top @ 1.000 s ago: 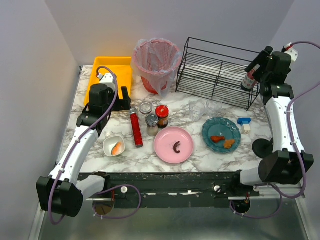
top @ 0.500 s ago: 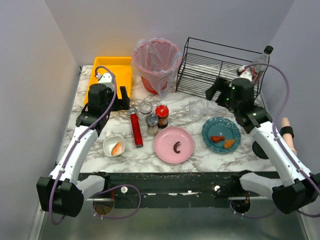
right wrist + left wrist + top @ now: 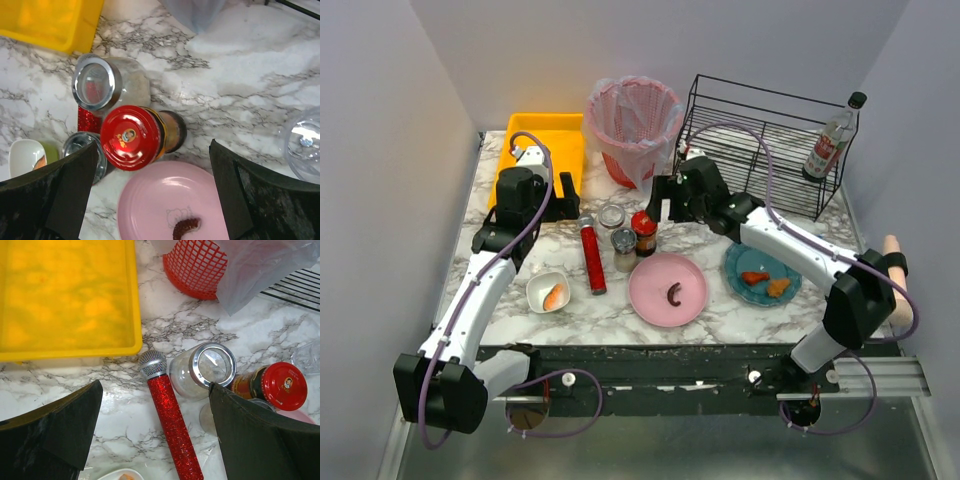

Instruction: Clear the kitchen counter

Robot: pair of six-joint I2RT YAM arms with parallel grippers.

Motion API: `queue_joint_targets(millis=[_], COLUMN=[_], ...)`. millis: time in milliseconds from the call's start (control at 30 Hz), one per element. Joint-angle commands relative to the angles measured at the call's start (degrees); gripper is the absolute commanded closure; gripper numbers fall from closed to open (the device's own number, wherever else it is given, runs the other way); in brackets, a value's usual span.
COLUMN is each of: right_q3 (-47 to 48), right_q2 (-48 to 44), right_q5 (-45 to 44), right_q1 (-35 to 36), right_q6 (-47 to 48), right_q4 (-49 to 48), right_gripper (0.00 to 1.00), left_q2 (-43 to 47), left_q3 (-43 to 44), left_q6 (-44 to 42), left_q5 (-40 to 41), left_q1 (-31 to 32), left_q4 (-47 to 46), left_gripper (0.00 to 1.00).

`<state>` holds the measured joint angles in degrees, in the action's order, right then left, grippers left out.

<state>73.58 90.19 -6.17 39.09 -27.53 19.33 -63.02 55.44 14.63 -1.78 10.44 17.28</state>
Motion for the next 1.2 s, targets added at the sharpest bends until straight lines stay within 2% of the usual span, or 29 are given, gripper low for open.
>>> queue_joint_targets(millis=[0, 100, 233, 533, 833, 1167], right_q3=[5.3, 8.7, 13.9, 18.5, 20.5, 18.4], right_q2=[3.8, 6.9, 11.3, 15.9, 19.0, 19.4], right_q5=[2.8, 2.1, -3.8, -7.4, -6.4, -3.9], right_q1=[1.0, 2.2, 4.9, 6.8, 7.5, 7.7], right_q6=[0.7, 1.4, 2.7, 2.9, 2.7, 1.2], right_q4=[-1.7, 0.3, 6.4, 11.9, 16.7, 15.4], right_gripper=[0.00, 0.00, 0.00, 0.00, 0.00, 0.03], left_q2=[-0.4, -0.7, -1.0, -0.8, -0.6, -0.3], left_q3=[0.1, 0.3, 0.5, 0.4, 0.4, 0.3], left_q6=[0.1, 0.1, 0.2, 0.1, 0.2, 0.0], left_q5=[-0.3, -0.5, -0.7, -0.5, -0.5, -0.3], left_q1=[-0.4, -0.5, -0.5, -0.7, -0.9, -0.9], left_q4=[0.6, 0.5, 0.7, 0.7, 0.7, 0.9], left_gripper=[0.01, 0.01, 0.01, 0.01, 0.01, 0.01])
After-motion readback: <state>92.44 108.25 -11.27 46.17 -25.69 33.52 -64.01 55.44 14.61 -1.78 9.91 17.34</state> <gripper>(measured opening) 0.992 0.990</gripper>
